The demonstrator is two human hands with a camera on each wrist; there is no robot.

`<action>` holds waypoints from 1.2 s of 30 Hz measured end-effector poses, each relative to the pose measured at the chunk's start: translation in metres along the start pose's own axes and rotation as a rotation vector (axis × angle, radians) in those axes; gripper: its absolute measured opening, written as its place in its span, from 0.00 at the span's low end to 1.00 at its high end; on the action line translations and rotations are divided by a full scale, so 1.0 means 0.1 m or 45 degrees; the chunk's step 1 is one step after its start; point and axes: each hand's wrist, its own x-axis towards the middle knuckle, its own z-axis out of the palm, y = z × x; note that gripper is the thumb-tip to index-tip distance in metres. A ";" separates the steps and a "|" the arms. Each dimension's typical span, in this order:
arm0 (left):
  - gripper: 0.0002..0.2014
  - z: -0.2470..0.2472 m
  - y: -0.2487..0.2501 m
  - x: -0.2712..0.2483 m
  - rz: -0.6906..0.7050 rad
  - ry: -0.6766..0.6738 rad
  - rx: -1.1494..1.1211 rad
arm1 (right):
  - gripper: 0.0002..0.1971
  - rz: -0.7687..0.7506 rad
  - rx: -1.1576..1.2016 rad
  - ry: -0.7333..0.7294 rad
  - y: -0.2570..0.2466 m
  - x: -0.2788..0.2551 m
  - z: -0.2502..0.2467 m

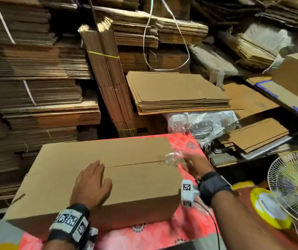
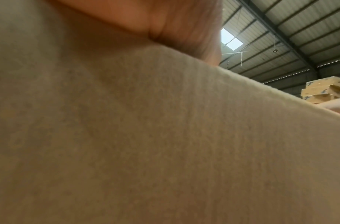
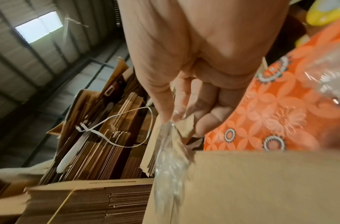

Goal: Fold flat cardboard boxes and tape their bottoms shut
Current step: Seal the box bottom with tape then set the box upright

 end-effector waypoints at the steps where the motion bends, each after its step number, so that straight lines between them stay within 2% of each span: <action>1: 0.43 0.00 0.00 0.00 -0.008 -0.004 0.001 | 0.04 0.014 0.059 -0.005 0.04 0.02 0.00; 3: 0.44 -0.01 0.01 0.00 -0.017 -0.025 0.002 | 0.03 0.053 0.058 -0.025 0.12 0.07 -0.01; 8: 0.43 0.00 -0.02 0.00 0.003 -0.008 0.015 | 0.18 0.273 -0.127 -0.170 0.48 0.31 -0.07; 11: 0.43 0.03 0.03 0.02 -0.043 0.012 0.072 | 0.37 0.388 -0.248 -0.310 0.56 0.41 -0.10; 12: 0.43 0.03 0.11 0.03 -0.060 0.024 0.076 | 0.39 0.398 -0.261 -0.334 0.56 0.44 -0.12; 13: 0.43 0.04 0.20 0.04 -0.048 0.039 0.073 | 0.37 0.387 -0.242 -0.344 0.54 0.45 -0.13; 16: 0.44 0.17 0.69 0.06 0.167 -0.003 0.030 | 0.12 0.332 -0.130 -0.370 0.44 0.41 -0.13; 17: 0.45 0.23 0.89 0.07 0.246 -0.046 0.024 | 0.09 0.314 -0.112 -0.373 0.41 0.41 -0.12; 19: 0.48 0.36 1.22 0.09 0.312 -0.123 0.039 | 0.08 0.293 -0.110 -0.334 0.33 0.39 -0.14; 21: 0.49 0.46 1.38 0.08 0.262 -0.149 0.064 | 0.11 0.258 -0.135 -0.254 0.22 0.37 -0.20; 25: 0.47 0.54 1.40 0.06 0.248 -0.084 0.164 | 0.13 0.193 -0.116 -0.334 -0.11 0.28 -0.26; 26: 0.47 0.54 1.40 0.07 0.246 -0.082 0.162 | 0.17 0.172 -0.096 -0.327 -0.20 0.25 -0.25; 28: 0.47 0.54 1.41 0.08 0.234 -0.081 0.134 | 0.19 -0.025 -0.109 -0.276 -0.39 0.17 -0.18; 30: 0.47 0.55 1.43 0.07 0.231 -0.072 0.114 | 0.17 -0.376 -0.343 -0.233 -0.56 0.07 -0.03; 31: 0.46 0.54 1.43 0.07 0.229 -0.070 0.115 | 0.15 -0.557 -0.532 -0.269 -0.62 0.03 0.08; 34: 0.45 0.50 1.45 0.05 0.218 -0.081 0.137 | 0.16 -0.979 -1.431 -0.472 -0.58 -0.08 0.47; 36: 0.46 0.48 1.46 0.04 0.226 -0.071 0.097 | 0.18 -1.202 -2.061 -0.445 -0.43 -0.07 0.66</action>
